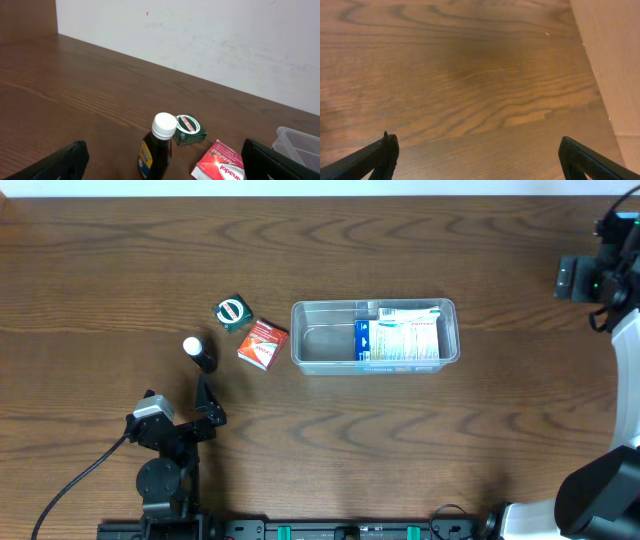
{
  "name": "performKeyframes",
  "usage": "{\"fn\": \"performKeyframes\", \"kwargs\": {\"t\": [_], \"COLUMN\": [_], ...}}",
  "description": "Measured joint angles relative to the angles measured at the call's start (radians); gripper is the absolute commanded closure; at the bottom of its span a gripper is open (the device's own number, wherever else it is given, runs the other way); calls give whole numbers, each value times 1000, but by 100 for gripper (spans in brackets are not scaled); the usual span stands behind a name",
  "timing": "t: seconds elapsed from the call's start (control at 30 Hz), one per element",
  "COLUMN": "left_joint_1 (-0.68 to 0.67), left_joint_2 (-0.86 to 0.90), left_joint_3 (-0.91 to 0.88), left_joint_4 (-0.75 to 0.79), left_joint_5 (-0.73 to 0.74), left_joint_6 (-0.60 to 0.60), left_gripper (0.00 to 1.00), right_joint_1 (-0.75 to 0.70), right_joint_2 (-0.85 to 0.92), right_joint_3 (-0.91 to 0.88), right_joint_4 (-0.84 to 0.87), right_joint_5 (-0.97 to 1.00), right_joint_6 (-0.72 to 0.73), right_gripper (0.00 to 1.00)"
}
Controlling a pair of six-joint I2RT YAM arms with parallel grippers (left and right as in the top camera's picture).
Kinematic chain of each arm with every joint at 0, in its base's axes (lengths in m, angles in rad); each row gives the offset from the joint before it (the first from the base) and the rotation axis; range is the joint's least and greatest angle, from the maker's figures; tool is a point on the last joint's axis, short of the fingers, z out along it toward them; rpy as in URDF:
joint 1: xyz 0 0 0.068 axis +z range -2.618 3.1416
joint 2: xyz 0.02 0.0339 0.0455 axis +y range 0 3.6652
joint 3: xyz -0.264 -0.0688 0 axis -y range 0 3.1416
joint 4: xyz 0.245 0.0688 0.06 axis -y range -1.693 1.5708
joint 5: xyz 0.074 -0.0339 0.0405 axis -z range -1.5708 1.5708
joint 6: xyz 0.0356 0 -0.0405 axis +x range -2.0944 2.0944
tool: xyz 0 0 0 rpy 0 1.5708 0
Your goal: Pack container
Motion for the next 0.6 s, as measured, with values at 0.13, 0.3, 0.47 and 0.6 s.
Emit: {"fn": "performKeyframes", "kwargs": {"t": [0.13, 0.3, 0.47, 0.6], "left_joint_1": [0, 0, 0, 0], "left_joint_2": [0, 13, 205, 494], "left_joint_3": [0, 22, 179, 431], "left_joint_4": [-1, -53, -249, -344], "left_joint_5": [16, 101, 172, 237], "left_joint_6": [0, -1, 5, 45], "left_gripper": [2, 2, 2, 2], "right_joint_1": [-8, -8, -8, -8], "right_joint_2": [0, 0, 0, 0], "right_joint_3": [0, 0, 0, -1], "right_joint_4": [0, 0, -1, -1], "right_joint_5": [3, 4, 5, 6], "right_joint_6": [22, 30, 33, 37], "right_gripper": [1, 1, 1, 1]}}
